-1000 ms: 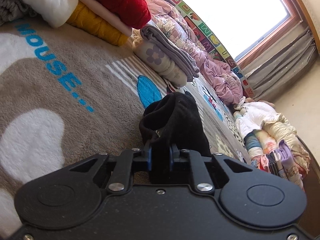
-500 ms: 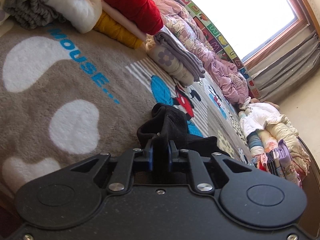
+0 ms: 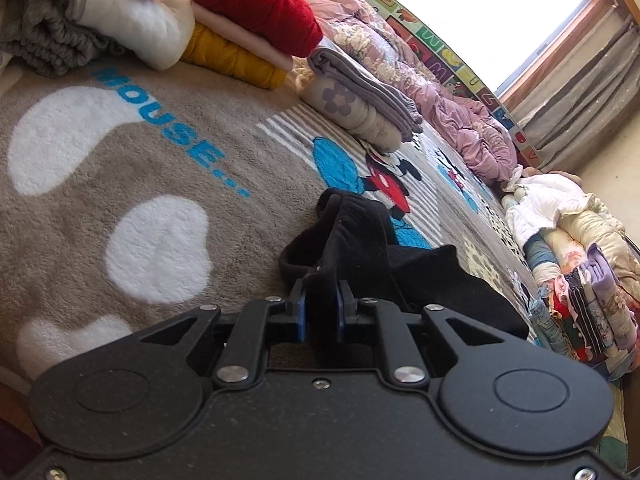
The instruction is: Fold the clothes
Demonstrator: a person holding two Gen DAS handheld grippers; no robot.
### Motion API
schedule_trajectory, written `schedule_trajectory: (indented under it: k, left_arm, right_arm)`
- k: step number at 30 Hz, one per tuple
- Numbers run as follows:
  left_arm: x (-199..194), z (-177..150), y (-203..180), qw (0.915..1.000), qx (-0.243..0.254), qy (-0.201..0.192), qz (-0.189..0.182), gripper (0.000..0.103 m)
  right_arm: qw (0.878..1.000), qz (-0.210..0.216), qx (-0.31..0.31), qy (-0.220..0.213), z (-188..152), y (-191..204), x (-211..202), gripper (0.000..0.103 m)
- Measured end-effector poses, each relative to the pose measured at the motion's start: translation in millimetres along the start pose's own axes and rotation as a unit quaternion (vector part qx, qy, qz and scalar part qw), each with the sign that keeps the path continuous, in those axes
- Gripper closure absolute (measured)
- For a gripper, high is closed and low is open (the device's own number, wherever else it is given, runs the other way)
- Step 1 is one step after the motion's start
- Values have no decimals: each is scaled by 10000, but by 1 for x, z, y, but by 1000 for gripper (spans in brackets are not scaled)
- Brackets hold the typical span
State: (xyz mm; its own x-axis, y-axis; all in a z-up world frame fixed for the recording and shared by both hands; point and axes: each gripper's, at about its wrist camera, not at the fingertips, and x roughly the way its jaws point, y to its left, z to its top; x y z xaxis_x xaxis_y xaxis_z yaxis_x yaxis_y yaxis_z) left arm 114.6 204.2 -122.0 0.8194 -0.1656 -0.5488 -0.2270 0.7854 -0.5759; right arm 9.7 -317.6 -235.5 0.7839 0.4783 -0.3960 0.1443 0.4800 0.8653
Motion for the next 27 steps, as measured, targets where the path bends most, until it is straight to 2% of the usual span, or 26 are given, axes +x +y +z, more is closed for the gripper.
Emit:
schedule_trajectory:
  k: [1, 3, 4, 8, 13, 16, 20, 23, 25, 27]
  left_arm:
    - [2, -1, -2, 9999, 62, 3, 136, 87]
    - [3, -3, -6, 9989, 183, -11, 432, 63]
    - [2, -3, -7, 9988, 197, -76, 450, 59]
    - [-8, 0, -13, 9975, 356, -393, 467, 58]
    - [-13, 1, -24, 9957, 637, -549, 391, 54]
    - [-11, -2, -34, 9939, 941, -519, 259, 52]
    - [-5, -11, -55, 9837, 1728, -451, 214, 52]
    - [3, -22, -67, 9718, 2317, -389, 205, 52]
    - [7, -25, -71, 9684, 2451, -373, 255, 52]
    - [10, -23, -72, 9702, 2392, -325, 222, 50]
  right_arm:
    - [10000, -12, 4, -81, 1, 0, -2, 92]
    - [9998, -91, 44, -165, 4, -4, -3, 92]
    - [9996, -161, 73, -199, 6, -7, -4, 92]
    - [9988, -274, 130, -372, 10, -13, -7, 88]
    - [9964, -385, -493, -568, 12, 4, -7, 85]
    - [9928, -484, -913, -610, 12, 14, -5, 78]
    - [9858, -660, -1431, -571, 9, 26, 1, 66]
    - [9831, -767, -1589, -482, 7, 28, 8, 66]
    - [9815, -821, -1662, -473, 5, 29, 11, 65]
    - [9799, -863, -1728, -501, 5, 31, 12, 65]
